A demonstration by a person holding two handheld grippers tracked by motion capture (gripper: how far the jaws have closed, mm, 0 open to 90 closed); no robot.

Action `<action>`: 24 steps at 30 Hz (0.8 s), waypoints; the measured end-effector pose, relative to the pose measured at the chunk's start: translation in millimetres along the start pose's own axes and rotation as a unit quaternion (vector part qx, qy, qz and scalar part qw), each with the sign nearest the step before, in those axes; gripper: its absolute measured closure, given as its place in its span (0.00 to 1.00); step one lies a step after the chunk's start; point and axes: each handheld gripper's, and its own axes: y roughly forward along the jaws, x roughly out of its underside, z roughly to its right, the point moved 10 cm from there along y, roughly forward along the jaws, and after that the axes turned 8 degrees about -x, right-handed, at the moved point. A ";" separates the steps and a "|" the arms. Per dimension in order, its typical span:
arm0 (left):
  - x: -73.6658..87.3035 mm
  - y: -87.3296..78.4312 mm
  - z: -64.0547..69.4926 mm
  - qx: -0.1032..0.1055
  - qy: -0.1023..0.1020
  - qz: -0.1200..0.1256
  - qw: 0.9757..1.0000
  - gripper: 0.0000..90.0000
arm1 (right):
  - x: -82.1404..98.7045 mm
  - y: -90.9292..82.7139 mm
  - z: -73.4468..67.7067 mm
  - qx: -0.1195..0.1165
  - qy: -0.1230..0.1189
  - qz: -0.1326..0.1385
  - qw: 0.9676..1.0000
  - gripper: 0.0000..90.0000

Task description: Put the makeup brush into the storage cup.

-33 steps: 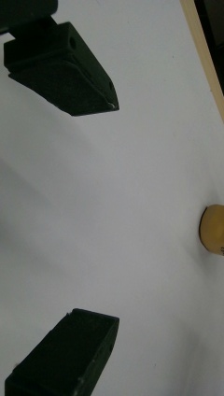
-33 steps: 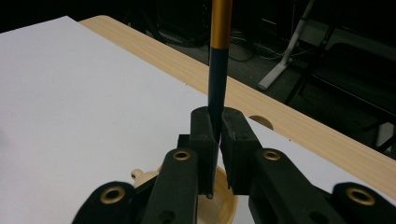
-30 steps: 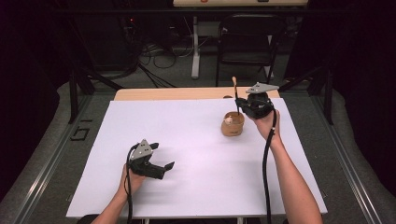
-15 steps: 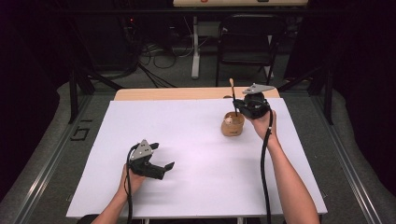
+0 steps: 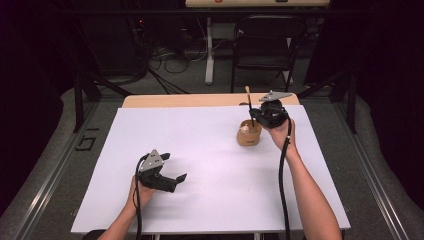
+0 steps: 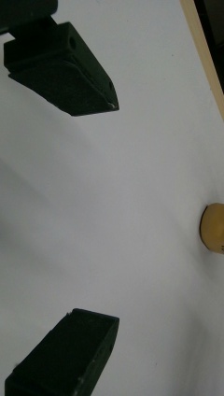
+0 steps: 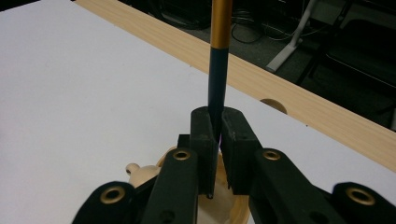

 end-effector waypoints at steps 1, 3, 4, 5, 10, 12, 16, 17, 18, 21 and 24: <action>0.1 0.1 0.0 0.000 0.000 0.000 1.000 0.01 | 0.0 0.2 0.0 -0.001 0.000 0.000 1.000 0.93; -0.1 0.0 -0.1 -0.001 -0.001 0.000 1.000 0.01 | 0.6 1.0 -0.9 -0.005 0.001 0.000 1.000 0.93; 0.0 0.0 -0.6 -0.001 0.001 0.000 1.000 0.01 | 1.1 1.4 -1.3 -0.005 0.002 -0.002 1.000 0.93; 0.0 -0.2 -0.9 -0.002 0.001 0.000 1.000 0.01 | 1.3 2.0 -1.5 -0.006 0.003 -0.002 1.000 0.93; -0.3 -0.4 -1.2 -0.002 0.000 0.001 1.000 0.01 | 3.4 3.6 -2.0 -0.008 0.003 -0.008 1.000 0.93; -0.2 -0.4 -1.1 -0.002 0.000 0.001 1.000 0.01 | 4.1 4.0 -2.0 -0.010 0.005 -0.009 1.000 0.93; 0.0 -0.4 -1.5 -0.003 0.000 0.000 1.000 0.01 | 6.1 4.6 -1.4 -0.011 0.007 -0.013 1.000 0.93; 0.0 -0.5 -1.6 -0.003 0.000 0.000 1.000 0.01 | 6.7 4.8 -1.1 -0.011 0.006 -0.014 1.000 0.93; -0.3 -0.4 -1.6 -0.004 -0.001 0.001 1.000 0.01 | 7.3 5.2 -1.0 -0.010 0.005 -0.015 1.000 0.93; -0.3 -0.7 -1.7 -0.003 -0.001 0.001 1.000 0.01 | 11.4 7.1 -1.8 -0.010 0.004 -0.022 1.000 0.93; -0.3 -0.5 -1.5 -0.003 -0.001 0.001 1.000 0.01 | 15.1 8.8 -1.5 -0.009 0.007 -0.024 1.000 0.93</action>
